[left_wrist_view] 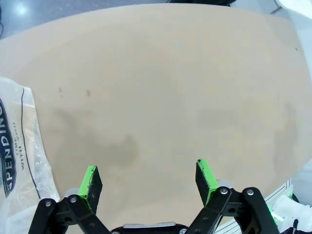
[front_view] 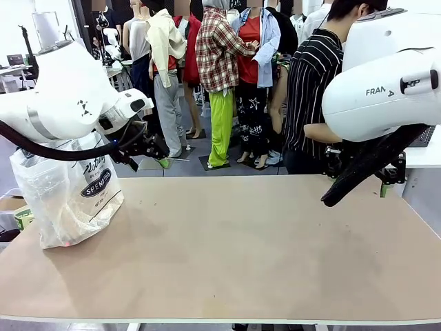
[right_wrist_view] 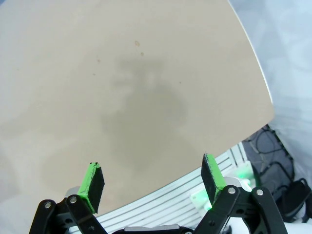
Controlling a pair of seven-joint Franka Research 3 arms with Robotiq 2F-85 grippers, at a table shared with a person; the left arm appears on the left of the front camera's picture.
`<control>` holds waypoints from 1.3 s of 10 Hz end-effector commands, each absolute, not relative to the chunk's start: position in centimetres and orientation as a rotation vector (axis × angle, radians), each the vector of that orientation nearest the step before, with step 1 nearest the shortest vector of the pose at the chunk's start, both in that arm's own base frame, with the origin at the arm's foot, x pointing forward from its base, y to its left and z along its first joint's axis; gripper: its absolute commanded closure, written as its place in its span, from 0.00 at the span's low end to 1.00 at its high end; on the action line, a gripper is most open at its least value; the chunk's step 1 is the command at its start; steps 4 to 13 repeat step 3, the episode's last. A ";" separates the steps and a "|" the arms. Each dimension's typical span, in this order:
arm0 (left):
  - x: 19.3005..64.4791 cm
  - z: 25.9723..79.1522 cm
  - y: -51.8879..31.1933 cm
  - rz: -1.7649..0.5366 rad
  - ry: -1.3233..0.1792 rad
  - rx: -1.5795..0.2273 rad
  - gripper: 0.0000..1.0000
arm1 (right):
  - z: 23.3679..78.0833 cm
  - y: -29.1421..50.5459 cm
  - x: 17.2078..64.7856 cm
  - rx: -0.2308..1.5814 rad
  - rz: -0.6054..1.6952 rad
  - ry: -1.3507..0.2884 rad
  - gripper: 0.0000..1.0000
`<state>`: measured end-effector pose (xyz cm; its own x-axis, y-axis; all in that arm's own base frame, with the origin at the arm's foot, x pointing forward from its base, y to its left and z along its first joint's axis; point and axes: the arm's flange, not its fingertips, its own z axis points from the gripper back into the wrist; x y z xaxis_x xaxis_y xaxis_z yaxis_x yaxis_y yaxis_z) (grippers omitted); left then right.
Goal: Transfer purchased items from the store into the shopping bag.
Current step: Move the Reusable shopping bag to the right side of the table.
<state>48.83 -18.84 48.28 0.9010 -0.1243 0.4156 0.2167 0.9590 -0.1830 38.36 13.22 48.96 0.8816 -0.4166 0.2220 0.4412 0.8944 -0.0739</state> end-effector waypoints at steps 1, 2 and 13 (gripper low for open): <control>48.4 49.3 -18.6 -0.185 -0.423 -0.221 0.00 | 48.9 13.2 38.3 -0.135 -0.445 -0.206 0.00; 48.4 49.3 -18.6 -0.185 -0.423 -0.221 0.00 | 48.9 13.2 38.3 -0.135 -0.445 -0.206 0.00; 48.4 49.3 -18.6 -0.185 -0.423 -0.221 0.00 | 48.9 13.2 38.3 -0.135 -0.445 -0.206 0.00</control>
